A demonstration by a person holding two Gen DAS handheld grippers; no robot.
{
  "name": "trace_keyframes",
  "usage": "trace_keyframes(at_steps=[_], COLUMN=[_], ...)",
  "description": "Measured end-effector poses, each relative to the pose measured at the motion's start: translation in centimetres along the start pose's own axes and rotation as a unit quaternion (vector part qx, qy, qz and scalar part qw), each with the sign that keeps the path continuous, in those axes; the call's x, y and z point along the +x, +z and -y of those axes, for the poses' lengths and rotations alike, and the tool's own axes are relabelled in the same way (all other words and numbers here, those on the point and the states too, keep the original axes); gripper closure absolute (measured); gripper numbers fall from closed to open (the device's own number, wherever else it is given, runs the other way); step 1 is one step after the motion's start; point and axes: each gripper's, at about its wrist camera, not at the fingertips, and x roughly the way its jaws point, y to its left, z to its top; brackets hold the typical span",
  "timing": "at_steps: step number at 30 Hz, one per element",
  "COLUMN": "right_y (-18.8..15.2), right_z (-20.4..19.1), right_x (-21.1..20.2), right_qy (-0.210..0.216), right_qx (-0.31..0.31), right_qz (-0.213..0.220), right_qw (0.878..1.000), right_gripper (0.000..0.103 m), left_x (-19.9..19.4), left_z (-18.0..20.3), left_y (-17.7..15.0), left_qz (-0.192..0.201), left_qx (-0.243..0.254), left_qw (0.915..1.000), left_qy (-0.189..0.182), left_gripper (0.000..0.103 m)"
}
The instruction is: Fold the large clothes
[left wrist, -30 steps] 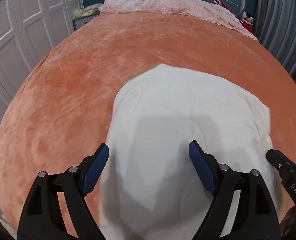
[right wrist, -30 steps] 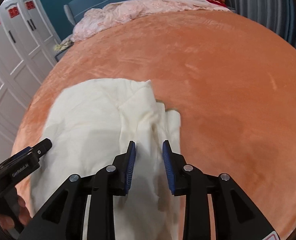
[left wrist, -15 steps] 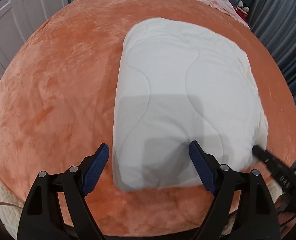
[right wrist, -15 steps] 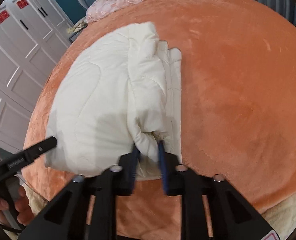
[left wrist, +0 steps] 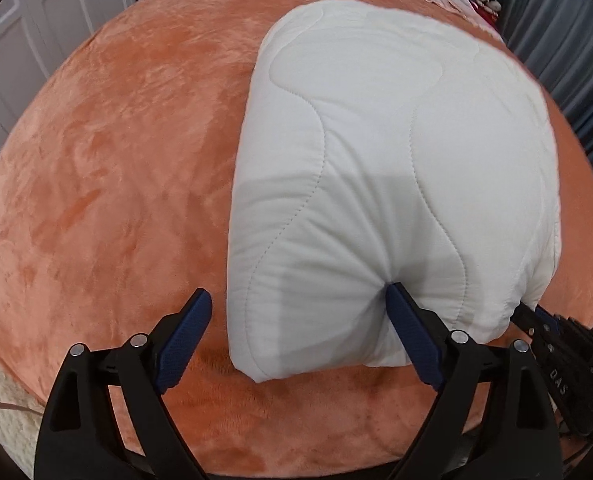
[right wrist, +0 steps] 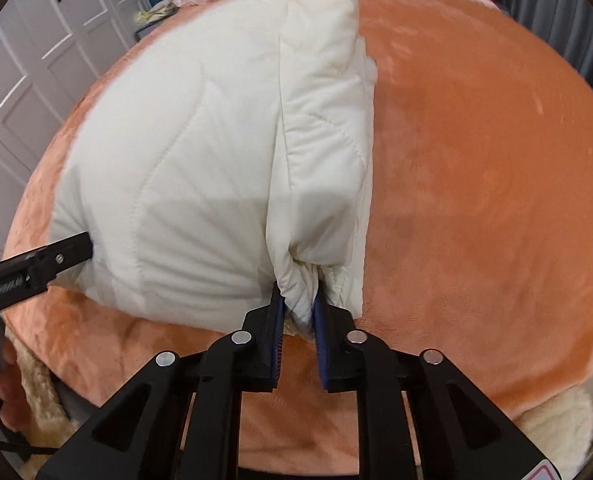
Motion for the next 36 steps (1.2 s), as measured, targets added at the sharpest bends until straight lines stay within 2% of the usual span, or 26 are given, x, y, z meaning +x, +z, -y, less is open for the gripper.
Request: trace_keyframes(at_steps=[1,2,4,5,6,8,11,14,15,17,18,19,20,21,23,26,28,30,33,36], right_y=[0.1,0.4,1.4,1.9,2.8,5.1,8.8,11.4,12.0,12.4,12.3,12.2,11.8,11.3,10.9,10.0,9.6,9.6,9.6,8.9], right_z=[0.0,0.1,0.4,0.5,0.6,0.9,1.9,2.6,3.4,4.5,5.0,5.3,5.7,5.8,6.0,5.4,4.8,5.2,6.4,8.2], right_x=[-1.1,-2.7,-5.7,-6.6,-7.5,-8.3,-6.8,-3.4,-1.8,0.5,1.9,2.6,3.6,3.9,2.6,0.6,2.5,4.1,5.9,8.0], right_qy=[-0.001,0.001,0.015,0.018,0.020,0.031,0.046,0.053,0.054,0.079,0.103,0.123,0.159,0.169,0.169,0.096,0.042,0.023,0.044,0.109], right_qx=[0.000,0.005,0.020,0.024,0.028,0.037,0.058,0.094,0.115,0.150,0.168,0.180,0.198,0.204,0.203,0.166,0.134,0.133,0.175,0.227], right_qz=[0.007,0.022,0.060,0.074,0.089,0.109,0.105,0.076,0.060,0.032,0.015,0.006,-0.003,-0.004,0.018,0.048,0.031,0.020,0.002,-0.021], right_qw=[1.000,1.000,0.998,0.997,0.995,0.993,0.992,0.991,0.990,0.985,0.980,0.976,0.967,0.964,0.964,0.980,0.990,0.991,0.984,0.967], right_gripper=[0.084,0.078,0.060,0.047,0.040,0.035,0.029,0.027,0.027,0.027,0.031,0.039,0.062,0.075,0.088,0.089,0.073,0.043,0.026,0.023], left_x=[-0.6,-1.6,-3.2,-4.2,-4.7,-5.2,-5.0,-3.0,-1.6,0.0,0.9,1.4,1.8,2.0,1.8,1.1,2.1,3.3,4.2,4.9], left_z=[-0.3,-0.6,-0.9,-1.3,-1.5,-1.8,-1.9,-2.1,-2.1,-2.2,-2.2,-2.1,-1.9,-1.6,-1.0,-0.1,0.9,1.3,1.3,1.4], left_y=[0.2,0.6,1.5,2.4,3.1,5.0,7.7,9.9,10.6,11.0,11.1,11.2,11.2,11.1,11.2,11.4,11.5,11.7,11.5,11.2], left_qz=[0.002,0.010,0.029,0.043,0.050,0.060,0.069,0.056,0.039,0.024,0.017,0.012,0.009,0.008,0.010,0.026,0.020,0.012,0.017,0.024], left_qx=[-0.006,-0.012,-0.024,-0.034,-0.040,-0.050,-0.075,-0.093,-0.099,-0.106,-0.108,-0.109,-0.110,-0.109,-0.104,-0.075,-0.053,-0.054,-0.058,-0.051], left_qw=[1.0000,0.9998,0.9991,0.9980,0.9972,0.9956,0.9922,0.9899,0.9900,0.9894,0.9896,0.9898,0.9894,0.9889,0.9889,0.9921,0.9946,0.9954,0.9959,0.9968], left_qy=[-0.006,-0.012,-0.022,-0.033,-0.041,-0.053,-0.071,-0.091,-0.092,-0.097,-0.093,-0.092,-0.095,-0.100,-0.105,-0.097,-0.087,-0.078,-0.068,-0.058], left_gripper=[0.017,0.018,0.018,0.018,0.016,0.010,0.005,0.005,0.005,0.005,0.005,0.005,0.005,0.005,0.005,0.005,0.005,0.005,0.005,0.005])
